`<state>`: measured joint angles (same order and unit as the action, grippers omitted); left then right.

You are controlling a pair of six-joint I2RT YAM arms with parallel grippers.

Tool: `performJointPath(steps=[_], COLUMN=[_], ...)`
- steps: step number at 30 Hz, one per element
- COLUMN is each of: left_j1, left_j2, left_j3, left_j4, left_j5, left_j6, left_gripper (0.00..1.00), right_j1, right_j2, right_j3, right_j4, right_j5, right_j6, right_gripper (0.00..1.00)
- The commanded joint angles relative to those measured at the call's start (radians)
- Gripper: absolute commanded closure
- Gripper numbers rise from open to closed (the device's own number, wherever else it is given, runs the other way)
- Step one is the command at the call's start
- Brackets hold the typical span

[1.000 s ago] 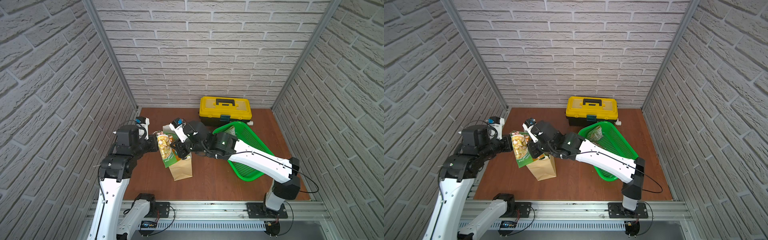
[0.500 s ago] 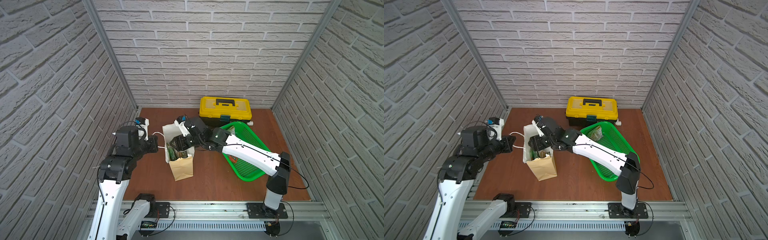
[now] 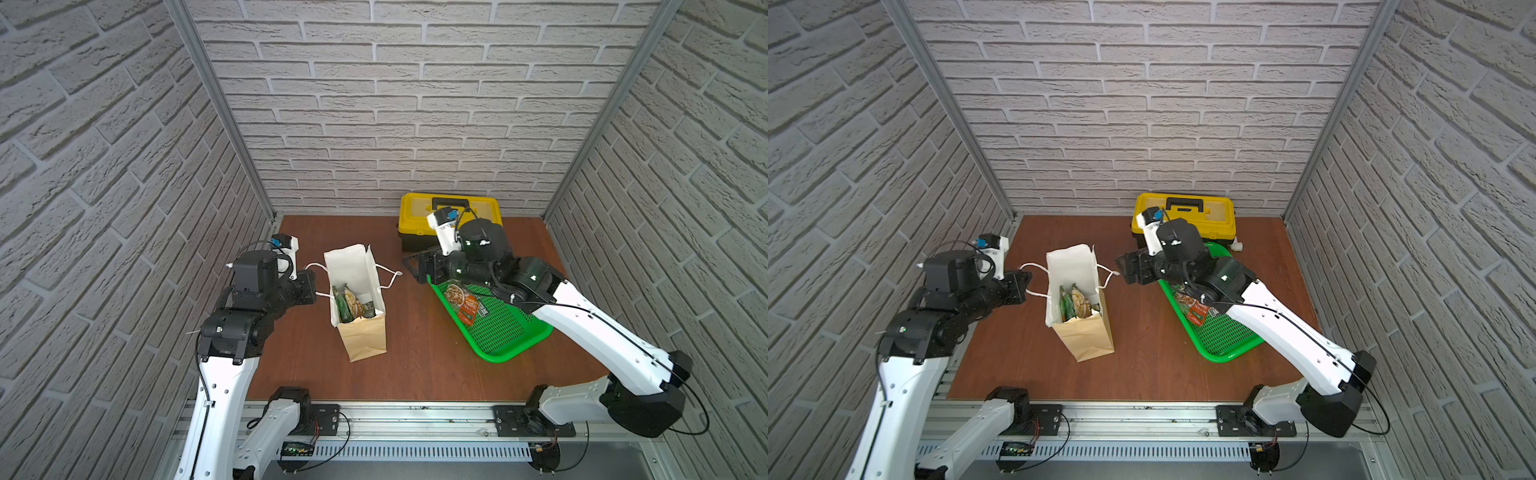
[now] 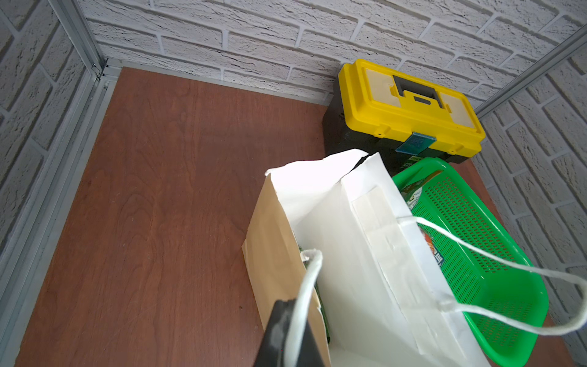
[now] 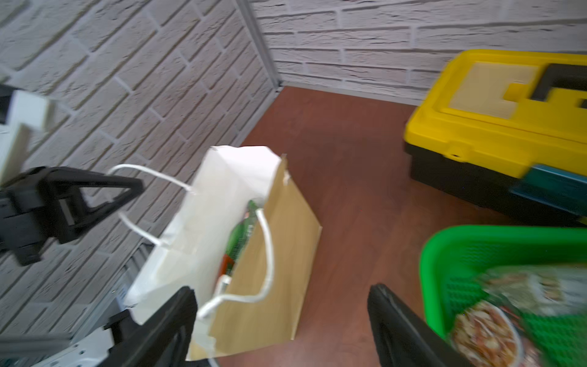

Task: Place the condiment packets inside the bag
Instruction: Pick up the condiment packet from the storage box.

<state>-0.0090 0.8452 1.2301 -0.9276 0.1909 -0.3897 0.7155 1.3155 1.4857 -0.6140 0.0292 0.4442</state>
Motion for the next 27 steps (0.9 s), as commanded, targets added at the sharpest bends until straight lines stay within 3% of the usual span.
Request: performJointPath(steps=[1,5,13,18,27], left_j1=[0.009,0.01,0.01,0.01,0.01], left_j2=[0.003,0.009,0.016,0.02,0.02], left_j3=[-0.001,-0.004,-0.013,-0.021,-0.028], left_j4=[0.022,0.026,0.036,0.044,0.054], left_j5=[-0.008,-0.007,-0.009,-0.005,0.007], left_j6=[0.002,0.001,0.0,-0.001,-0.003], left_gripper=[0.93,0.93,0.93,0.93,0.93], right_j1=[-0.114,-0.231,-0.246,-0.268,-0.319], right_j2=[-0.015,0.027,0.293,0.396,0.586], right_j3=[-0.144,-0.255,-0.178,-0.139,-0.01], right_j4=[0.022,0.092,0.125,0.118,0.075], right_j5=[0.04,0.034,0.101,0.196,0.142], right_j6=[-0.011,0.053,0.18,0.207,0.194], right_gripper=[0.1,0.09,0.13,0.19,0.38])
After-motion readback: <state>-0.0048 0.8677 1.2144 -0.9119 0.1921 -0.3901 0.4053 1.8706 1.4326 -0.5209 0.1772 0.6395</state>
